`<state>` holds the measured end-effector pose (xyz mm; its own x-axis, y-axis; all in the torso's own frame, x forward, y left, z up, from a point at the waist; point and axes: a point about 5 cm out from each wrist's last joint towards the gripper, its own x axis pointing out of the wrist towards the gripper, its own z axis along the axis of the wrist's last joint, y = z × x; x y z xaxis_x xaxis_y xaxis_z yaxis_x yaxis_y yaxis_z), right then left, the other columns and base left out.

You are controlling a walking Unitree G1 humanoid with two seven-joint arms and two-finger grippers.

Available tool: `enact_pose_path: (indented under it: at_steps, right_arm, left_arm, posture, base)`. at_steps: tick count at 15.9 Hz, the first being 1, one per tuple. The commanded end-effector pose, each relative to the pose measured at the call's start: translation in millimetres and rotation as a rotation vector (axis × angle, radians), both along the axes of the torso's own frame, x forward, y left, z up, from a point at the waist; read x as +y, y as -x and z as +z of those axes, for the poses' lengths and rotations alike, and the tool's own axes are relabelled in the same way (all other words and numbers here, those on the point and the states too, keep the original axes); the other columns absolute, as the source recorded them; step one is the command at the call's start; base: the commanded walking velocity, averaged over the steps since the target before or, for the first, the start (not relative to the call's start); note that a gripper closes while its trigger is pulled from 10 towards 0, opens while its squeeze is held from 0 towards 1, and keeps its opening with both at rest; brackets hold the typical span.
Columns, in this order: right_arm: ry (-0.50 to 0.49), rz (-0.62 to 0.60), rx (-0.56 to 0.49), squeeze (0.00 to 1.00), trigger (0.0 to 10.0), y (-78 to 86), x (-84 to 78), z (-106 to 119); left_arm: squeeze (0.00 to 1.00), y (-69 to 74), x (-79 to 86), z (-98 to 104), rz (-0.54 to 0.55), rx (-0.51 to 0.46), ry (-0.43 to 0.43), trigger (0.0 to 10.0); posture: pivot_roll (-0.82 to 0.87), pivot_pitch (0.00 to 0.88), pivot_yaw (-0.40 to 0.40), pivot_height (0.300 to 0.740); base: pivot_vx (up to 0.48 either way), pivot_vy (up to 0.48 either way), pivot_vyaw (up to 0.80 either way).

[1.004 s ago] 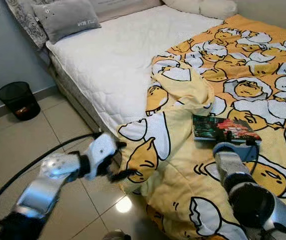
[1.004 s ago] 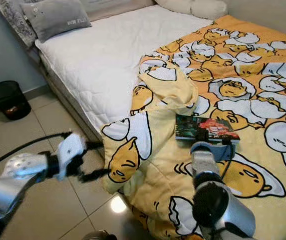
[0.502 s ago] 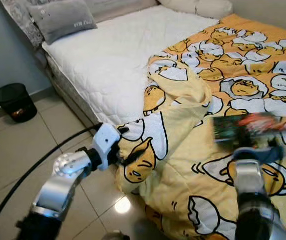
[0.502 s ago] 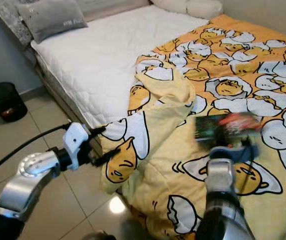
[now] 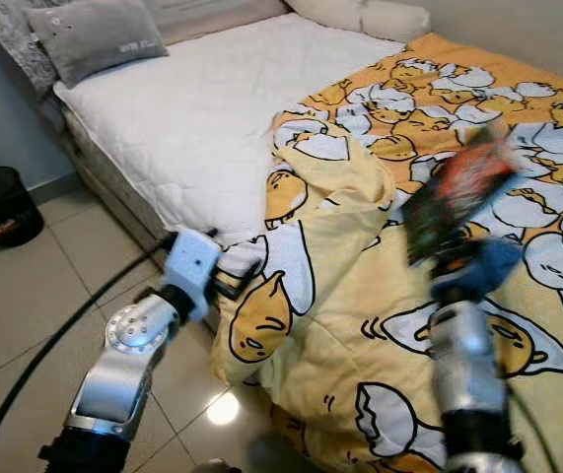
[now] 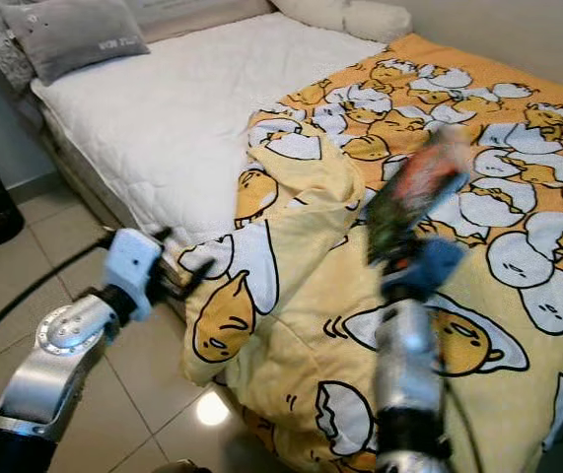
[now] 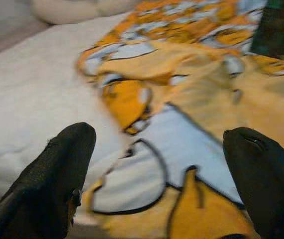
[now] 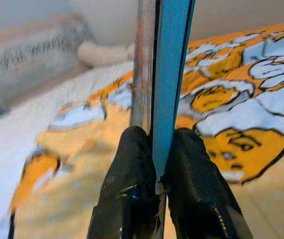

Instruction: Clean up the room

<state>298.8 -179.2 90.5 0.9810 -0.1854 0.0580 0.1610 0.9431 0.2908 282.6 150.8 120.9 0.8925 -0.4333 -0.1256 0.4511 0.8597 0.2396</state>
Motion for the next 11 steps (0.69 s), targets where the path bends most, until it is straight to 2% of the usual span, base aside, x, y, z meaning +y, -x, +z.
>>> enact_pose_path:
  at_steps: [1, 2, 3, 5, 7, 11]
  right_arm:
    - [0.071, 0.017, -0.049, 0.0, 10.0, -3.3, 5.8, 15]
    - [0.116, 0.028, -0.032, 0.0, 10.0, -2.9, 9.7, 14]
    - [0.145, 0.032, -0.015, 0.0, 10.0, -1.9, 13.4, 12]
    - [0.121, 0.03, 0.029, 0.0, 10.0, -0.2, 17.8, 5]
    - [0.121, 0.012, 0.03, 0.0, 10.0, 0.4, 17.6, 8]
    - [0.133, 0.029, 0.032, 0.0, 10.0, 2.0, 22.3, 8]
  left_arm:
    - [0.94, -2.2, 6.6, 1, 0.043, -0.014, -0.03, 10.0]
    - [0.95, -3.2, 8.7, 2, 0.059, -0.019, -0.027, 10.0]
    - [0.95, -4.5, 11.6, 3, 0.084, -0.027, -0.019, 10.0]
    - [0.94, -3.5, 16.9, 2, 0.127, -0.023, -0.026, 10.0]
    - [0.94, -0.2, 18.5, 0, 0.142, -0.016, -0.029, 10.0]
    - [0.94, -3.5, 17.5, 0, 0.159, -0.023, -0.027, 10.0]
  posture:
    - [-0.01, 0.0, -0.012, 0.74]
    - [-0.01, 0.0, -0.015, 0.74]
    - [0.0, 0.0, -0.016, 0.74]
    - [0.01, 0.0, -0.021, 0.74]
    - [0.0, 0.0, -0.025, 0.74]
    - [0.0, 0.0, -0.019, 0.74]
  base:
    - [0.0, 0.0, 0.0]
    - [0.0, 0.0, 0.0]
    - [0.0, 0.0, -0.8]
    - [0.0, 0.0, -0.8]
    - [0.0, 0.0, -0.8]
    - [0.0, 0.0, -0.8]
